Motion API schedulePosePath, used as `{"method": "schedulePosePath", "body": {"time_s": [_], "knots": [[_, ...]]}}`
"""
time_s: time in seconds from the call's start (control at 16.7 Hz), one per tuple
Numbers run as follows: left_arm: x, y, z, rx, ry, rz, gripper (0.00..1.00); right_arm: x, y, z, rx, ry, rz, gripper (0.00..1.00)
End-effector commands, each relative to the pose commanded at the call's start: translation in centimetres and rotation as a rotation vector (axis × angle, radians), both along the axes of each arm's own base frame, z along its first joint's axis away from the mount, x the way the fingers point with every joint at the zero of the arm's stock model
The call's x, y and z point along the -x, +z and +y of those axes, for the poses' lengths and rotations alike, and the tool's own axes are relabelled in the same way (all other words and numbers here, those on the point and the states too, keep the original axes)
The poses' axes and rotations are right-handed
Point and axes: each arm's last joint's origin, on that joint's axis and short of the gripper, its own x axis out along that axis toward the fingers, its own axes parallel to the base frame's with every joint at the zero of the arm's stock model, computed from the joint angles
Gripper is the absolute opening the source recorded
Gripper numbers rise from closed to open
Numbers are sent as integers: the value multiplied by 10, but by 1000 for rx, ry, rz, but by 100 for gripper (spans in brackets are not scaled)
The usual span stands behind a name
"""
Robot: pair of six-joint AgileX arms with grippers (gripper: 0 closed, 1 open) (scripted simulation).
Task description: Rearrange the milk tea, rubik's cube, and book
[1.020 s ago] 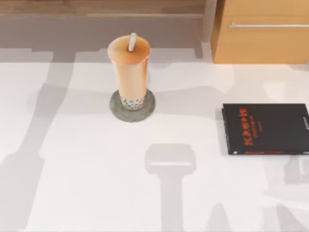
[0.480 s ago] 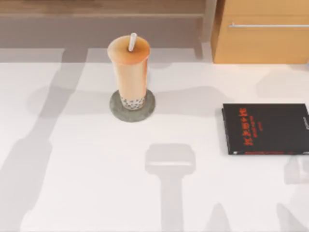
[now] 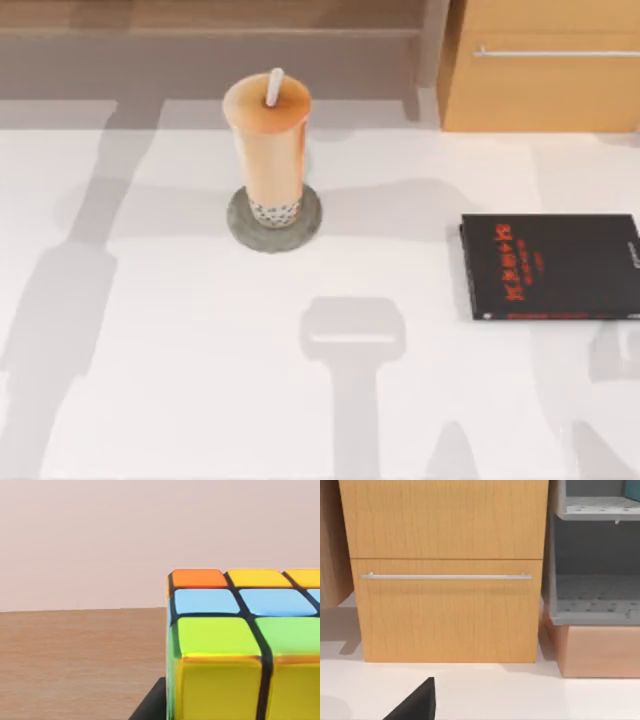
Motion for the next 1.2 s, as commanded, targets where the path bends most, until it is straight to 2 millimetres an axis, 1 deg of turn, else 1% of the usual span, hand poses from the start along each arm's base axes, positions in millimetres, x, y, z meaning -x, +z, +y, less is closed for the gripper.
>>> {"method": "schedulePosePath", "body": {"time_s": [0.12, 0.36, 1.14, 1.2], "knots": [[-7, -8, 6, 21, 6, 25, 0, 0, 0, 0, 0, 0, 0, 100], [-7, -8, 7, 22, 6, 26, 0, 0, 0, 0, 0, 0, 0, 100], [-7, -8, 7, 22, 6, 26, 98, 0, 0, 0, 0, 0, 0, 100], [-7, -8, 7, 22, 6, 26, 100, 0, 0, 0, 0, 0, 0, 100]]}}
